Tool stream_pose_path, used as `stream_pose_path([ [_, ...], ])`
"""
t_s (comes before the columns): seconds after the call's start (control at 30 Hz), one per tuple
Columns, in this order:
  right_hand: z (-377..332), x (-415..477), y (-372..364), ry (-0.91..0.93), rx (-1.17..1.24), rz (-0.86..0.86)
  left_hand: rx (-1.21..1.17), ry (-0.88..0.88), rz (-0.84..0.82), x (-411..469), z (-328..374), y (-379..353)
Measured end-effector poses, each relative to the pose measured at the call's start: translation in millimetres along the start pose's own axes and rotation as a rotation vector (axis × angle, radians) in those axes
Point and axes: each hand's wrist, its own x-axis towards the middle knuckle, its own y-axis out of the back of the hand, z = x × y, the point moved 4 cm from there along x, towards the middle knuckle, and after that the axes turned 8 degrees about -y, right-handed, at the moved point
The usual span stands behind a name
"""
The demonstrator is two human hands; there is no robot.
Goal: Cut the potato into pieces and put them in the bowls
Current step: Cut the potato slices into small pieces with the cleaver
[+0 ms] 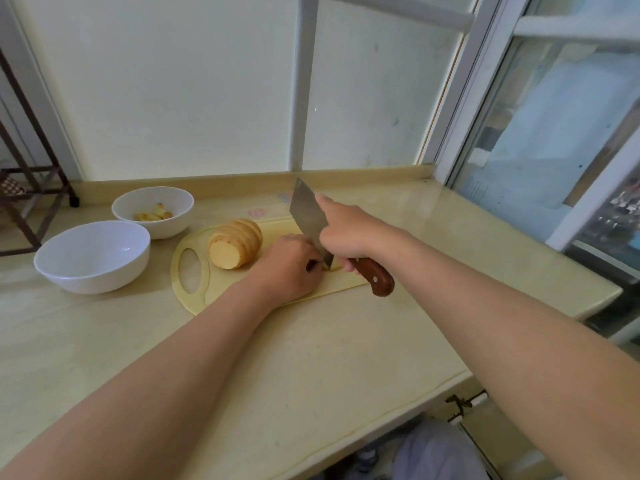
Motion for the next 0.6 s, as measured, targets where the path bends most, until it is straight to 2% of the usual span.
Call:
stream_pose_path([
  [0.27, 84, -4, 18, -0.162, 0.555, 0.063, -0.022, 0.062, -0.006, -1, -6, -3],
  [0.43, 132, -17, 7, -0.235, 0.680, 0.078, -0.016, 0.056, -0.024, -1, -2, -2],
  [0.6, 141, -21, 0, -0.223, 0.684, 0.041, 0.003, 0.127, -0.032, 0, 0, 0],
])
